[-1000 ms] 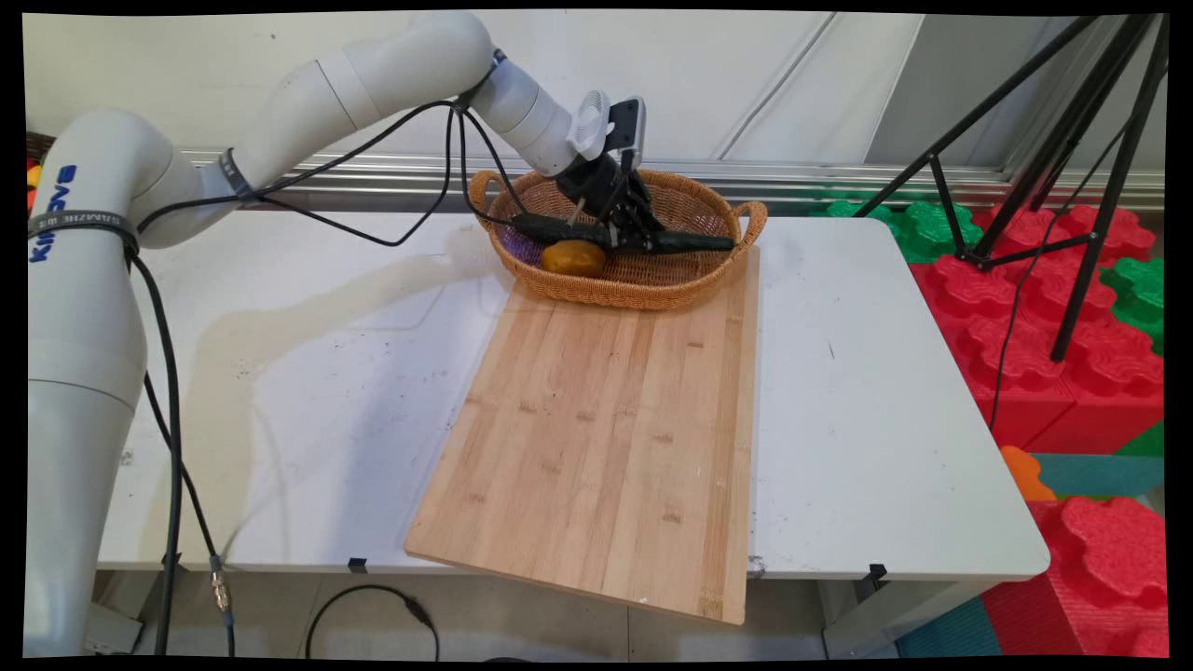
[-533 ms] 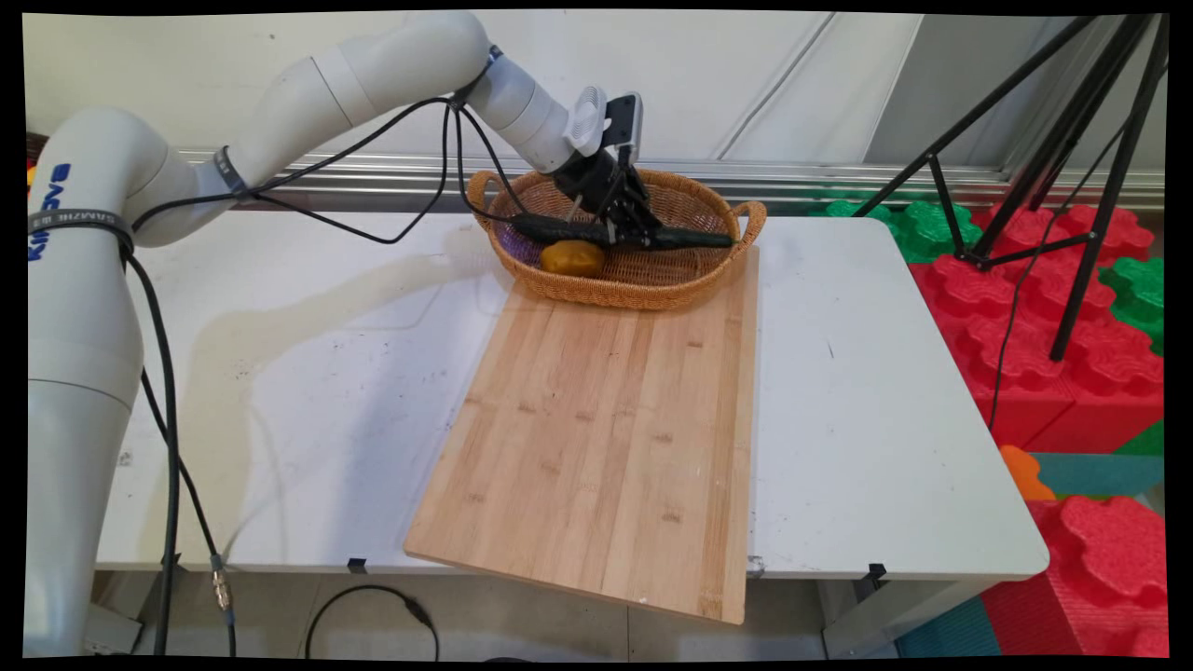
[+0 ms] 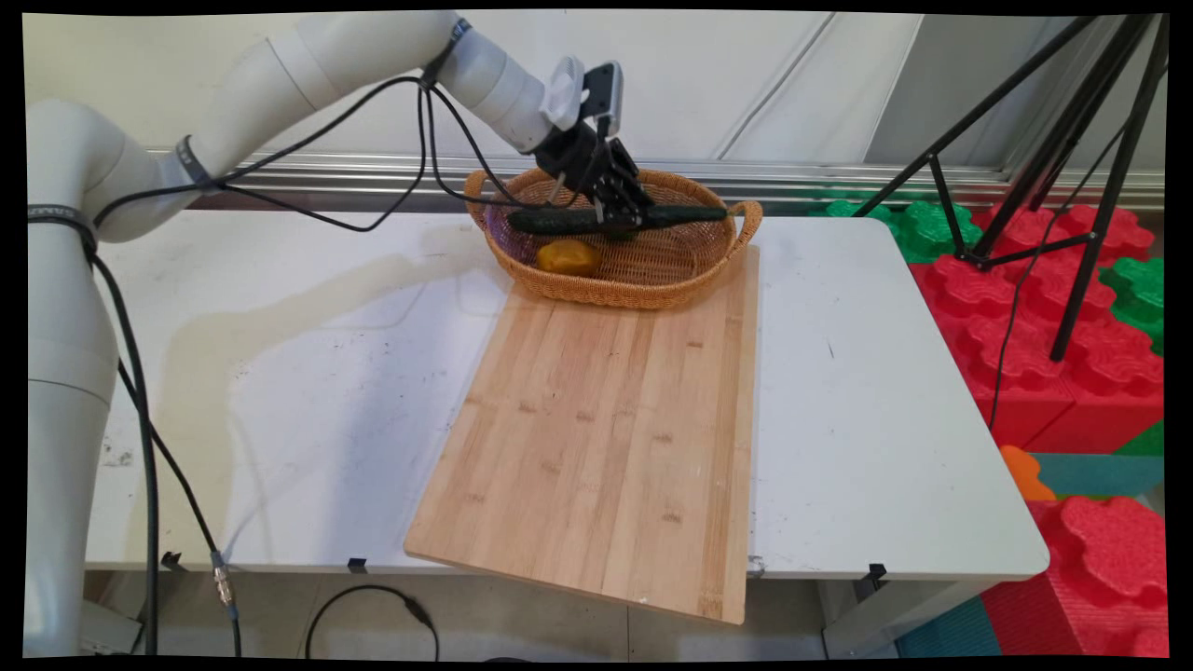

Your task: Place the picked object on the cutting board

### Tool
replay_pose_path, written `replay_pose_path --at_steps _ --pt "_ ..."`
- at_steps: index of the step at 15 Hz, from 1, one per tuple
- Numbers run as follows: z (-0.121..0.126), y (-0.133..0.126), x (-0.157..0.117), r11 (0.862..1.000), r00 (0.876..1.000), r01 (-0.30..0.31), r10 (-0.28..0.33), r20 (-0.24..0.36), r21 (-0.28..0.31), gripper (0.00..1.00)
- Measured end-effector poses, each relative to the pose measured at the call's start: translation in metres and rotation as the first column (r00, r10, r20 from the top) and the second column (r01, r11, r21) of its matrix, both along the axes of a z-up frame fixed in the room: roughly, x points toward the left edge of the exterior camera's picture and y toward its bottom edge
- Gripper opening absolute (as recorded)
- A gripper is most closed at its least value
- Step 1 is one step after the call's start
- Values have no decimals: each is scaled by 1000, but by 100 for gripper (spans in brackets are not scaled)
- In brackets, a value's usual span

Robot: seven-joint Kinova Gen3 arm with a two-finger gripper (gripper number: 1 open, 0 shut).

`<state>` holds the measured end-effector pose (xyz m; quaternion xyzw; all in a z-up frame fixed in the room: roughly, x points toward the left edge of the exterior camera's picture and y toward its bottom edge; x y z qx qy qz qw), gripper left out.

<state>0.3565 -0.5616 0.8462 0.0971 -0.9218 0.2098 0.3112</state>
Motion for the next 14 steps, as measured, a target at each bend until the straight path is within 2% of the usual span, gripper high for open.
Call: replay_pose_path --at_steps 7,14 --pt "36 22 16 999 997 -26 25 -72 -20 0" --pt "86 69 35 997 980 -74 70 -184 -15 0"
